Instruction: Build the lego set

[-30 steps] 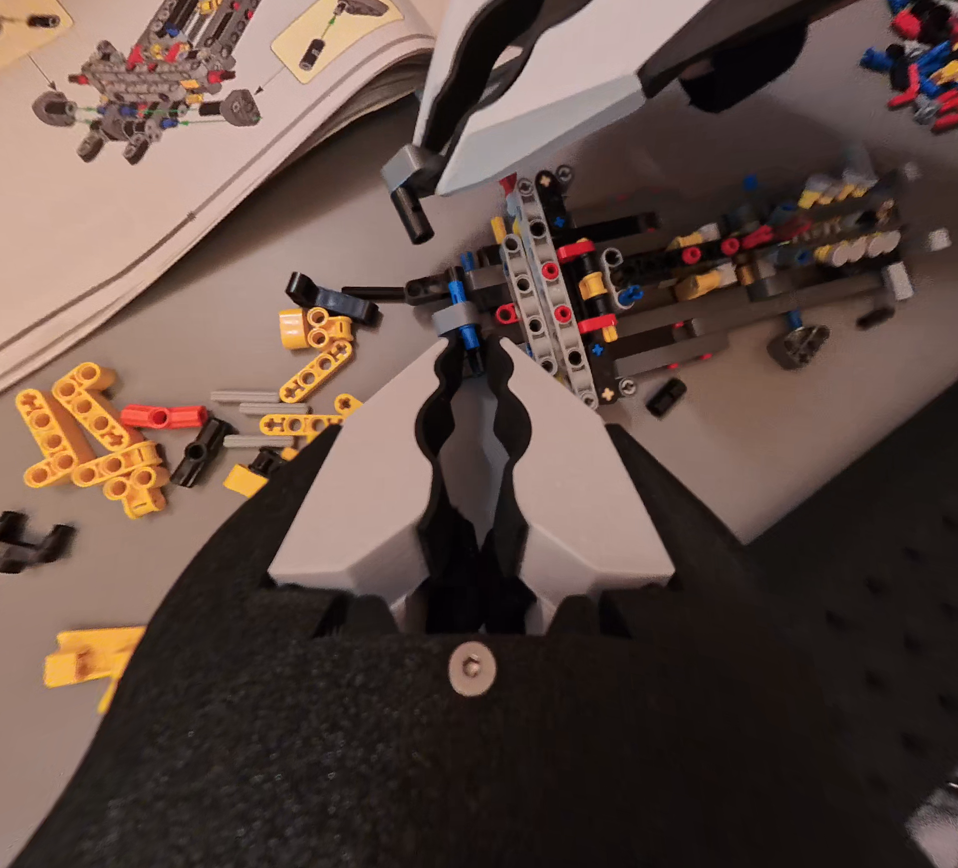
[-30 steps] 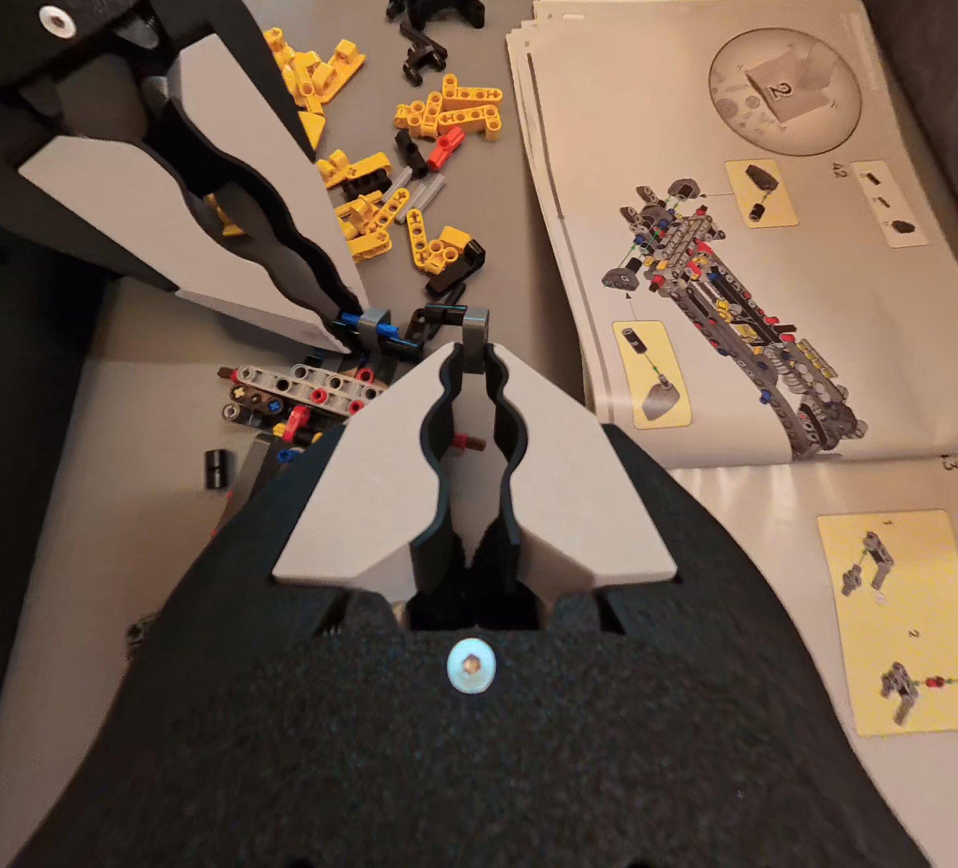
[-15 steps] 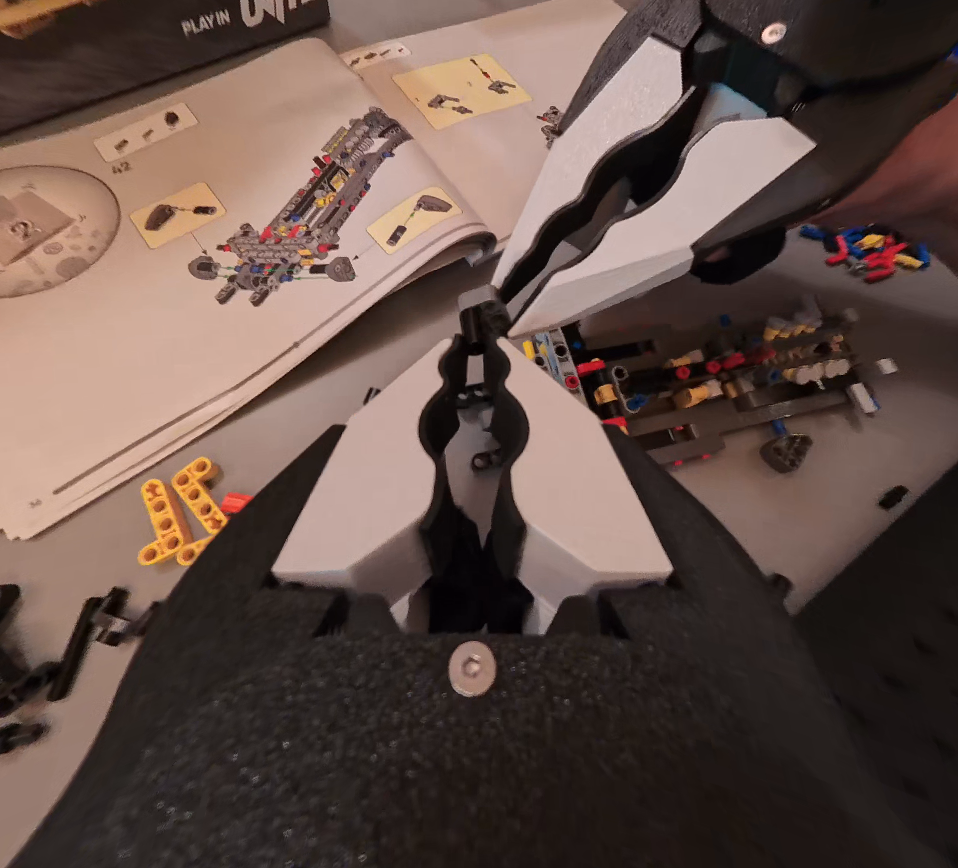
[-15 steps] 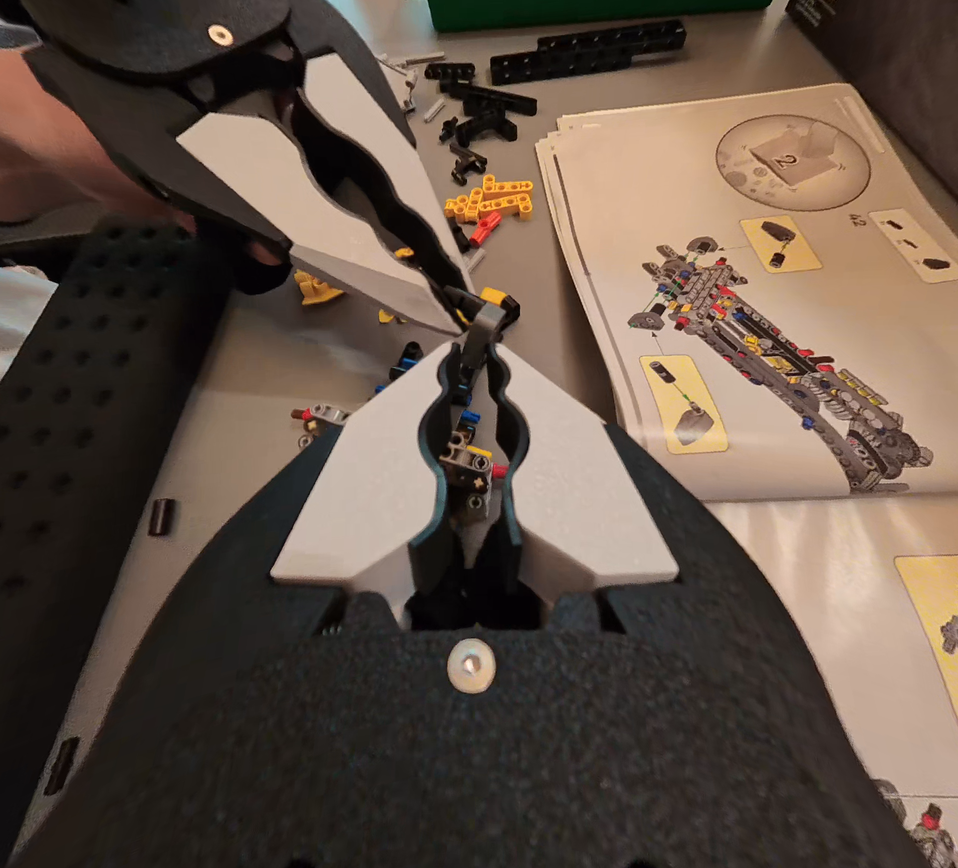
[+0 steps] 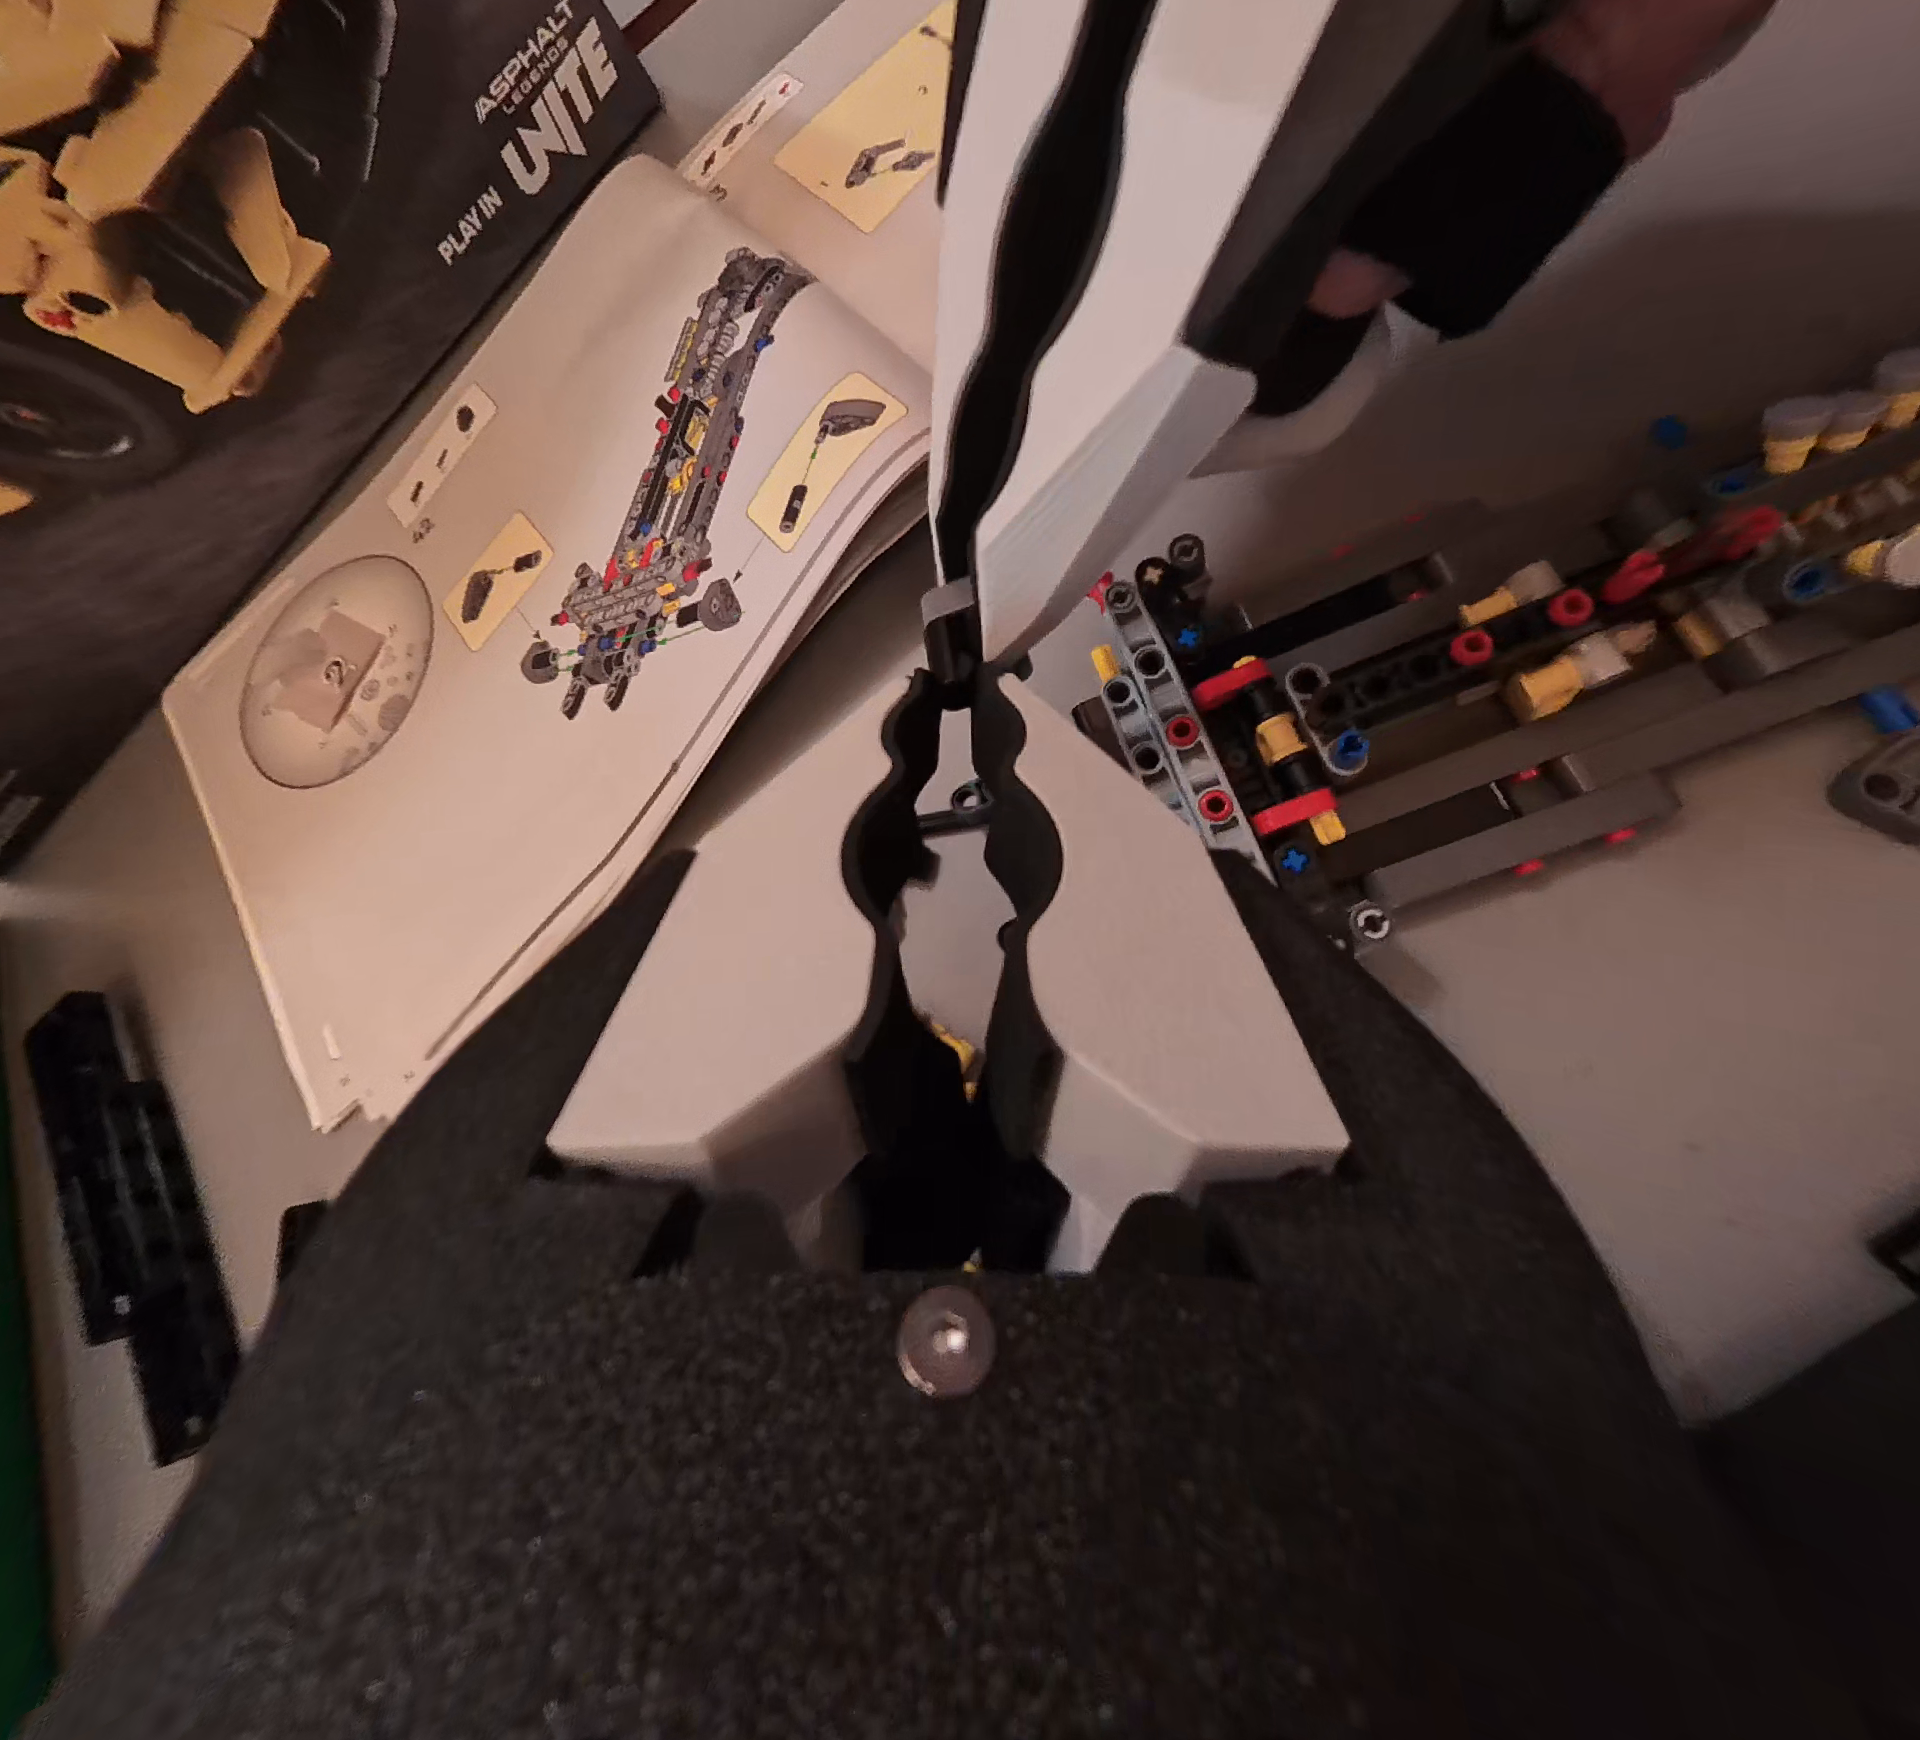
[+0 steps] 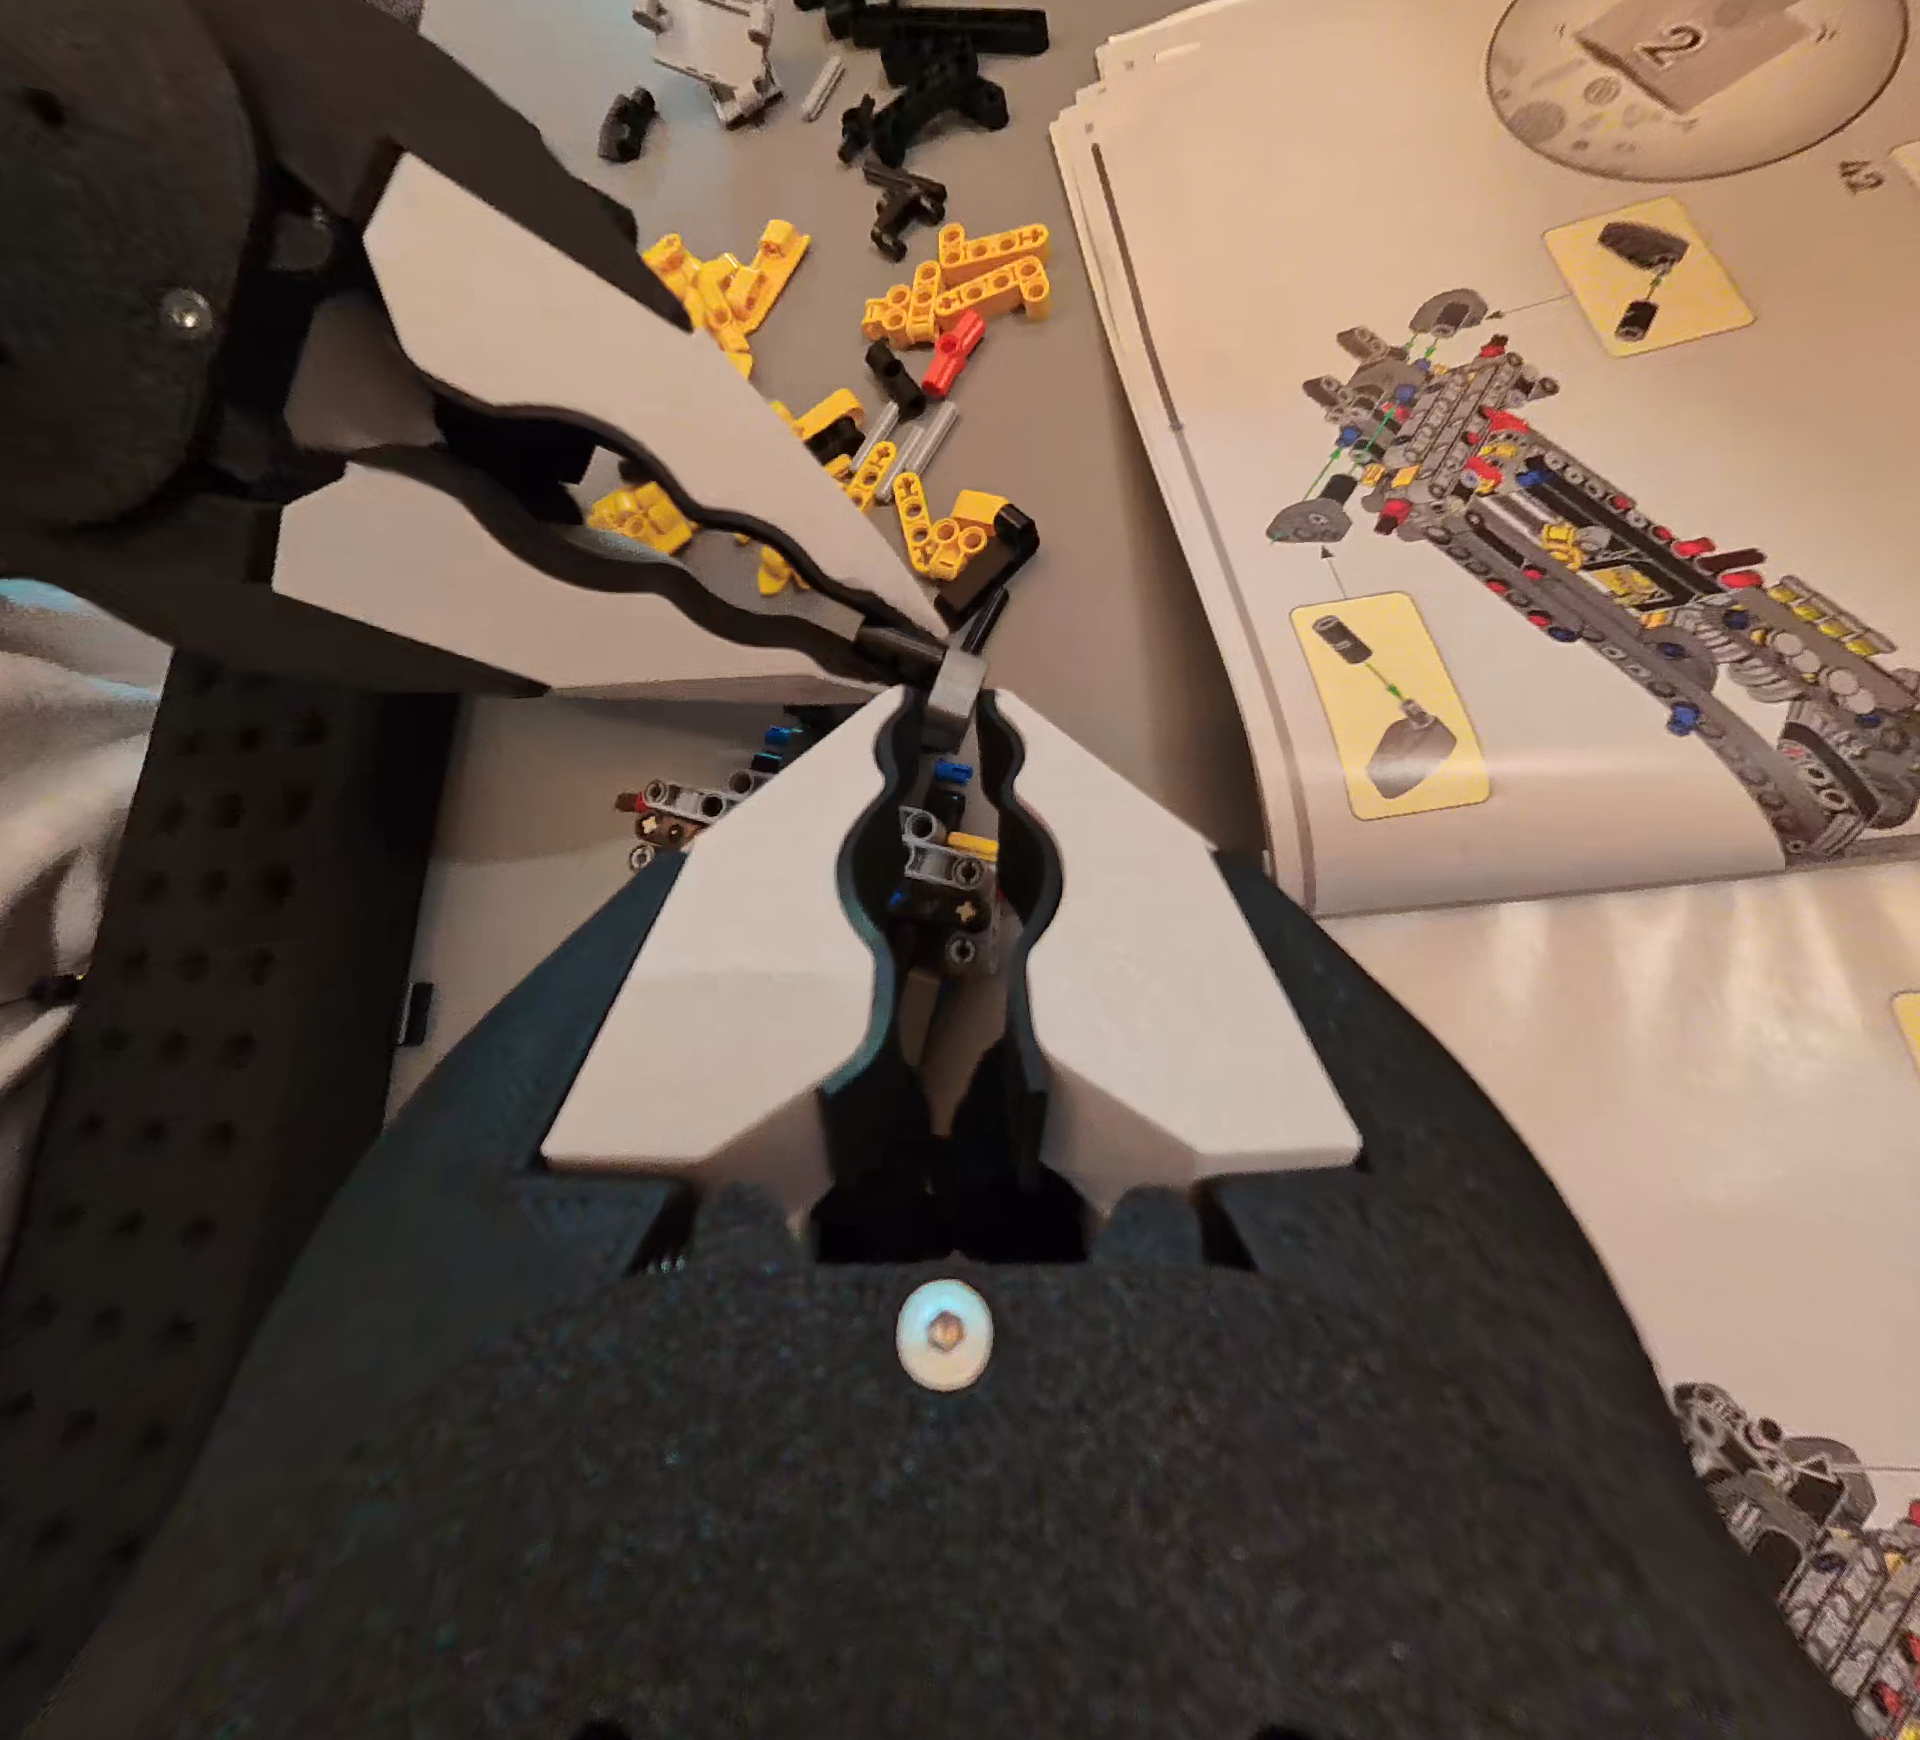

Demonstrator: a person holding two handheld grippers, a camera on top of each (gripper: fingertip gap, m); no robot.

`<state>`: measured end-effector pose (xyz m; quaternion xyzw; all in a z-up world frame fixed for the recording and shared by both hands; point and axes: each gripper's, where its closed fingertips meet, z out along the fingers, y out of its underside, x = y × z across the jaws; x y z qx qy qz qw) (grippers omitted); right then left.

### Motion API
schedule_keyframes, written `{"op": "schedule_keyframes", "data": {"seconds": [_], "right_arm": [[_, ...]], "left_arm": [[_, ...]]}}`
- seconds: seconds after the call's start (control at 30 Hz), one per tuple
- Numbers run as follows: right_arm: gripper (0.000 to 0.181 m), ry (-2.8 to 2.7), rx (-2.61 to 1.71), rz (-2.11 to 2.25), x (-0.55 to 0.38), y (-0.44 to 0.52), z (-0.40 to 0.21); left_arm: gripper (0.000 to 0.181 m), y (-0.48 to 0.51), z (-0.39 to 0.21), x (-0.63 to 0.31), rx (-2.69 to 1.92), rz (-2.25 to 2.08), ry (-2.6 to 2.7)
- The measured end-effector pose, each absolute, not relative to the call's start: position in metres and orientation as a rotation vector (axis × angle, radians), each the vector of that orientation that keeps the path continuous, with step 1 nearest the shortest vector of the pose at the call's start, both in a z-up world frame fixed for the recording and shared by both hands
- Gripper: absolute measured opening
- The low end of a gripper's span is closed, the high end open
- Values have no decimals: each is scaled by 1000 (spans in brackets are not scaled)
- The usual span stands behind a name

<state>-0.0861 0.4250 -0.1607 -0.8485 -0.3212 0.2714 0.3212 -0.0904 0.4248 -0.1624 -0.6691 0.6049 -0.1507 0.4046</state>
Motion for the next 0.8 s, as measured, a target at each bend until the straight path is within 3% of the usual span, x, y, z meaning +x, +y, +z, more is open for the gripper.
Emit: {"op": "schedule_keyframes", "data": {"seconds": [0.13, 0.3, 0.5, 0.8], "right_arm": [[7, -829, -2240, 711, -87, 427, -160], [7, -819, -2367, 625, -80, 431, -182], [7, -728, -2520, 761, -82, 429, -191], [7, -773, -2590, 748, -84, 425, -197]], "left_arm": [[3, 422, -165, -95, -1728, -408, 1493], [20, 409, -176, -114, -1928, -689, 1385], [11, 406, -183, -115, -1942, -672, 1425], [13, 407, -186, -123, -2003, -623, 1413]]}}
